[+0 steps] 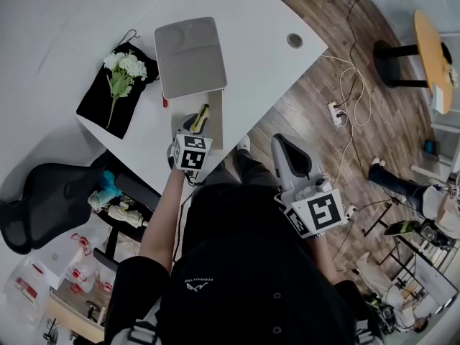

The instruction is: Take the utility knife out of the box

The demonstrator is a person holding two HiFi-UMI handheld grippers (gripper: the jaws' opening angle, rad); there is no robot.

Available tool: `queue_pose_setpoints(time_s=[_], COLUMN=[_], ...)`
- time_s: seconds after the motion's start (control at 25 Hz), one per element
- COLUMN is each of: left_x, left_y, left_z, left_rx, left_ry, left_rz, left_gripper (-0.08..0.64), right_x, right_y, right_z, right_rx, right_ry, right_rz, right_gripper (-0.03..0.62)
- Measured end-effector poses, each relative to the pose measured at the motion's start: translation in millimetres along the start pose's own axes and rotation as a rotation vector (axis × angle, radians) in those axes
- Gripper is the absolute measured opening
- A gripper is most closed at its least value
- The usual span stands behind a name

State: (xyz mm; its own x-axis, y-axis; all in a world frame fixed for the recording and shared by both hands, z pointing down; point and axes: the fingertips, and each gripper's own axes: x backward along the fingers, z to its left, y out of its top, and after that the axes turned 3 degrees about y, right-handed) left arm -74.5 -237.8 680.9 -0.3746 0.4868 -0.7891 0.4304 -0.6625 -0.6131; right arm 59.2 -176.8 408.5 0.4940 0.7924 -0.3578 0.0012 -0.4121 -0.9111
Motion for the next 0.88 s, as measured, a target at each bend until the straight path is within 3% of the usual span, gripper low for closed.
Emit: queue_pose_setpoints(time_s=[0.32, 0.88], left_x=[-21, -39], left_y=[-7, -17], left_z=[4, 5], left_rx=[-0.038, -0.019], left_ry=[-0.002, -0.038], left_rz=[0.061, 0.155], left_gripper=[0.112, 0.112], right_x=[-1, 0], right_y=[-6, -11], right_z=[1, -1], right_rx=[-0.002, -0.017], right_ry=[-0.022, -0.049], right_rz=[0.016, 0.018], right_gripper=[0.005, 0.005])
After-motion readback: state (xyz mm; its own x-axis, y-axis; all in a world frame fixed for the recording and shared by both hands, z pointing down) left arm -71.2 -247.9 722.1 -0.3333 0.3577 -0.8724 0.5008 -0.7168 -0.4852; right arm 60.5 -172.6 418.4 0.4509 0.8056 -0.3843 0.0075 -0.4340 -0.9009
